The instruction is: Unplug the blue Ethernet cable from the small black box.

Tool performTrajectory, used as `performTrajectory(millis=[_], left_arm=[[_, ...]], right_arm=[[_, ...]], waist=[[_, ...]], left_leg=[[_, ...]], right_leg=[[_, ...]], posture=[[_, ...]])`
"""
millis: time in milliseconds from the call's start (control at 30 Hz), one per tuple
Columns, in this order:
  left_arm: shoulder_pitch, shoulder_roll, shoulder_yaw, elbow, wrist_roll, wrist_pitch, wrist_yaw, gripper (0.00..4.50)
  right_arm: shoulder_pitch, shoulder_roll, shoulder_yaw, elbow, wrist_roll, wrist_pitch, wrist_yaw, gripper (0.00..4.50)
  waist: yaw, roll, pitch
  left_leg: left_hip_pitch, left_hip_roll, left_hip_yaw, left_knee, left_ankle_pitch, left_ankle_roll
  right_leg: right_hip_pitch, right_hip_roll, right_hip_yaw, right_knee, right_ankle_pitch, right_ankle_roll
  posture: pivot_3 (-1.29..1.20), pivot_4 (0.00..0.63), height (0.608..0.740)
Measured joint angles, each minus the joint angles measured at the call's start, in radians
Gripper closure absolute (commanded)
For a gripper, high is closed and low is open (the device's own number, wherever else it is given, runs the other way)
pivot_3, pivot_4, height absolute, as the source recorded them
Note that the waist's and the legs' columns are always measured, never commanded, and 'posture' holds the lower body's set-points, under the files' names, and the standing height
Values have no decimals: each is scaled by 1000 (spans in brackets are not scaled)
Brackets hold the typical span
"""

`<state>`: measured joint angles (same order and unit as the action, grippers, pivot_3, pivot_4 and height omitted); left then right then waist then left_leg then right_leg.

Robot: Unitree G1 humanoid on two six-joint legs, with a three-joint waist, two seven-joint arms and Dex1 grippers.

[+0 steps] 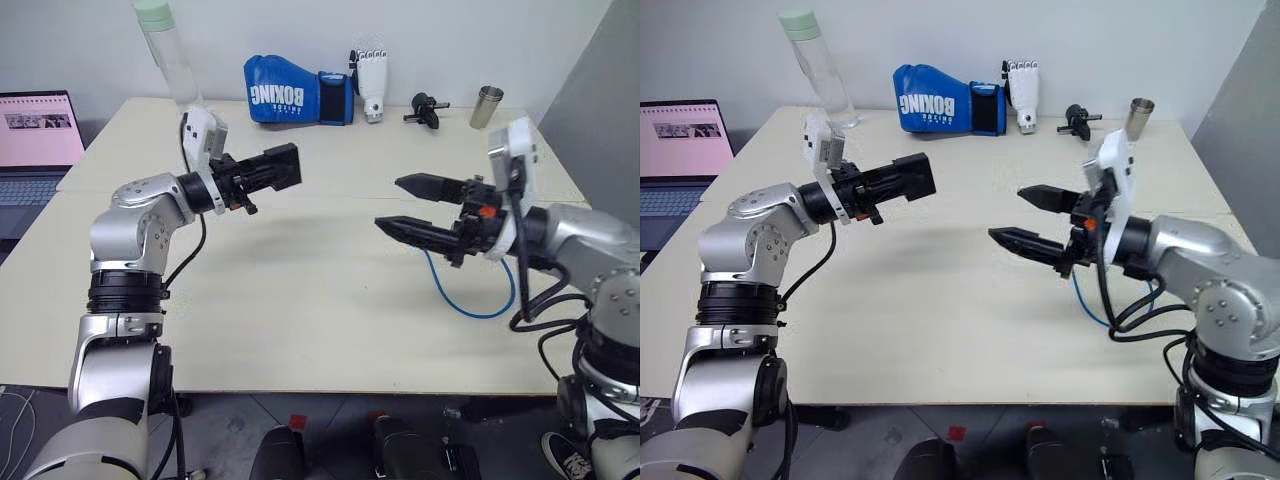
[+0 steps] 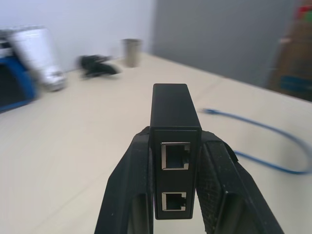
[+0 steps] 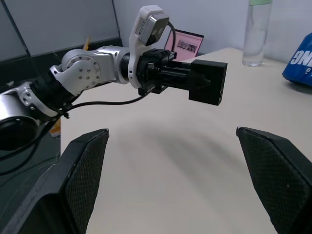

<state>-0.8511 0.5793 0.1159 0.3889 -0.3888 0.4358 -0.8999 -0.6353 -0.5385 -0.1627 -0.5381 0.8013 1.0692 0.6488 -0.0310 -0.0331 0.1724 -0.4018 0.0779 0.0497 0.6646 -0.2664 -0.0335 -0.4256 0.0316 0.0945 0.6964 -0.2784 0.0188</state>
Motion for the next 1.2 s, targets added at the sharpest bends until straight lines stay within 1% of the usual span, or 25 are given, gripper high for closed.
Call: performTrajectory(millis=[100, 167, 233, 333, 433, 500, 533, 667, 733, 767, 967, 1000, 1100, 1200], left_arm=[[34, -45, 9, 58, 83, -87, 175, 3707], [61, -69, 10, 102, 122, -140, 261, 3707], [81, -91, 13, 146, 147, -186, 327, 3707], [96, -131, 32, 246, 183, -303, 431, 3707], [107, -155, 41, 361, 208, -389, 482, 3707], [106, -165, 48, 425, 214, -432, 502, 3007], [105, -168, 49, 453, 215, -454, 509, 2941], [82, -182, 49, 570, 220, -515, 518, 2224], [78, -186, 49, 598, 220, -531, 516, 1803], [76, -186, 49, 606, 220, -533, 514, 1525], [75, -183, 50, 601, 212, -526, 480, 196], [77, -179, 50, 587, 210, -515, 470, 56], [107, -138, 48, 471, 205, -439, 422, 20], [150, -46, 48, 304, 187, -311, 351, 20]], right_arm=[[49, 3, 77, 1, -85, -80, -29, 63], [72, 12, 112, 6, -117, -120, -39, 63], [77, 22, 127, 20, -134, -151, -41, 63], [109, 37, 149, 42, -164, -207, -41, 63], [137, 43, 167, 61, -179, -229, -40, 63], [143, 44, 172, 62, -187, -241, -40, 0], [145, 45, 175, 62, -189, -246, -40, 0], [155, 46, 186, 63, -191, -253, -41, 0], [155, 45, 186, 63, -191, -253, -42, 0], [157, 45, 186, 63, -191, -253, -43, 0], [187, 35, 185, 62, -191, -252, -46, 0], [190, 32, 184, 59, -190, -252, -46, 0], [211, 1, 178, 32, -185, -240, -45, 0], [242, -49, 130, 8, -154, -190, -51, 0]], waist=[[2, 0, 0], [2, 0, 0], [2, 0, 0], [2, -1, -1], [2, -1, -1], [2, -1, -1], [2, -1, -1], [2, -1, -1], [2, -1, -1], [2, -1, -1], [2, -1, -1], [2, -1, -1], [1, -1, -1], [-2, -1, -1]], left_leg=[[0, 0, 0, 0, 0, 0], [0, 0, 0, 0, 0, 0], [0, 0, 0, 0, 0, 0], [0, 0, 0, 0, 0, 0], [0, 0, 1, 0, 0, 0], [0, 0, 1, 0, 0, 0], [0, 0, 0, 0, 0, 0], [0, 0, 1, 0, 0, 0], [0, 0, 1, 0, 0, 0], [0, 0, 0, 0, 0, 0], [0, 0, 0, 0, 0, 0], [0, 0, 0, 0, 0, 0], [0, 0, 0, 0, 0, 0], [1, 1, 1, -1, 1, -2]], right_leg=[[0, 0, 0, 0, 0, 0], [0, 0, 0, 0, 0, 0], [0, 0, 0, 0, 0, 0], [0, 0, 0, 0, 0, 0], [0, 0, 0, 0, 0, 0], [0, 0, 0, 0, 0, 0], [0, 0, -1, 0, 0, 0], [0, 0, -1, 0, 0, 0], [0, 0, -1, 0, 0, 0], [0, 0, -1, 0, 0, 0], [0, 0, -1, 0, 0, 0], [0, 0, -1, 0, 0, 0], [0, 0, -1, 0, 0, 0], [0, 0, 0, 0, 0, 0]], posture=[[0, 150, 740], [0, 150, 740], [0, 150, 740], [0, 150, 740], [0, 150, 740], [0, 150, 740], [0, 150, 740], [0, 150, 740], [0, 150, 740], [0, 150, 740], [0, 150, 740], [0, 150, 740], [0, 150, 740], [0, 150, 740]])
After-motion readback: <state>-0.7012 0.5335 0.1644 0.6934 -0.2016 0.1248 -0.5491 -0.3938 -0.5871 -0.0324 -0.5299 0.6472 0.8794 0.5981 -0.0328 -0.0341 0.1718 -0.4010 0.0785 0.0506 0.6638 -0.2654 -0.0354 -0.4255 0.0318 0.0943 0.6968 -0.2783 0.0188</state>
